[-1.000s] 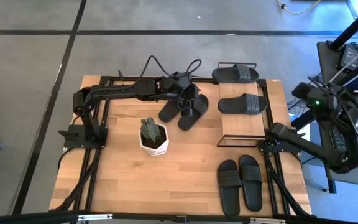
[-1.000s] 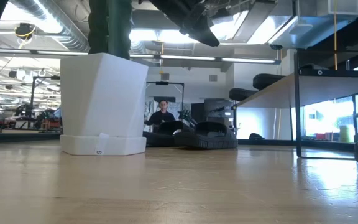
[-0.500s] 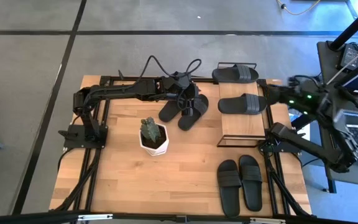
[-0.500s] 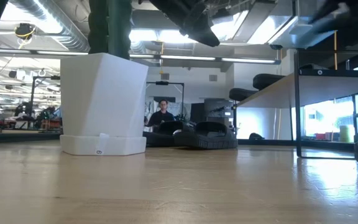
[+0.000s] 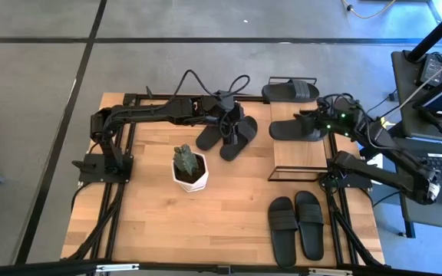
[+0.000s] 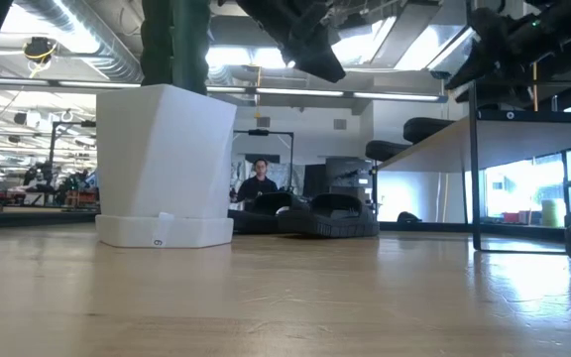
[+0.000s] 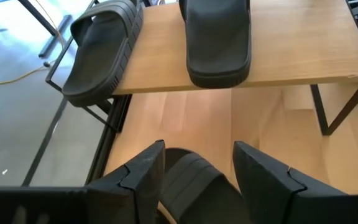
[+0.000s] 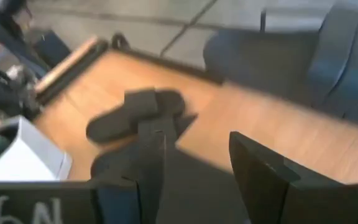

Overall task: Pick and place slides into the shelf
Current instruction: Put the black slide on the shelf

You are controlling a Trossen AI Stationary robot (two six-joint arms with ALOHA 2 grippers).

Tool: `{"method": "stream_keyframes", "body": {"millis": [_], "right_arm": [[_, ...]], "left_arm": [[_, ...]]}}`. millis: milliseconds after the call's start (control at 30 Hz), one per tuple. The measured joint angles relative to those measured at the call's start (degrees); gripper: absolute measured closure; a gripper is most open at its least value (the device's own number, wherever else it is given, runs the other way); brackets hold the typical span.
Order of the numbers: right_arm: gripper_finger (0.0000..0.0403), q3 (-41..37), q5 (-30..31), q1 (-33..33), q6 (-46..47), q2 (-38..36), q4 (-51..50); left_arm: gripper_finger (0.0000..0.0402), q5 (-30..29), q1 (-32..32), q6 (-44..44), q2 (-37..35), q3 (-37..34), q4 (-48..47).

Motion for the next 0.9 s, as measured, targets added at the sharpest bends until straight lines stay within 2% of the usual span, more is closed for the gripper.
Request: {"method": "stream_keyframes", "body": {"millis": [267, 400, 500, 667, 900], "right_arm": [[0.0226, 0.80, -2.42, 6.77, 2.12, 0.23, -8.88], [0.0226, 4.71, -0.03, 8.77, 0.36, 0.19, -8.88], [0.0226, 8.76, -0.66, 9.42, 0.62, 0.17, -10.14], [0.0226, 16.75, -9.61, 11.55, 3.05, 2.43, -24.20], [0.0226, 24.58, -10.43, 16.02, 8.21, 6.98, -42.85]], "left_arm": [[0.0220, 0.00, 0.00, -0.22, 0.00, 0.00, 0.04], [0.0220, 0.00, -0.02, -0.22, 0.00, 0.00, 0.07], [0.0220, 0.00, 0.00, -0.29, 0.00, 0.00, 0.06], [0.0220, 0.00, -0.02, -0.34, 0.00, 0.00, 0.07], [0.0220, 0.00, -0.02, -0.40, 0.00, 0.00, 0.06]]}}
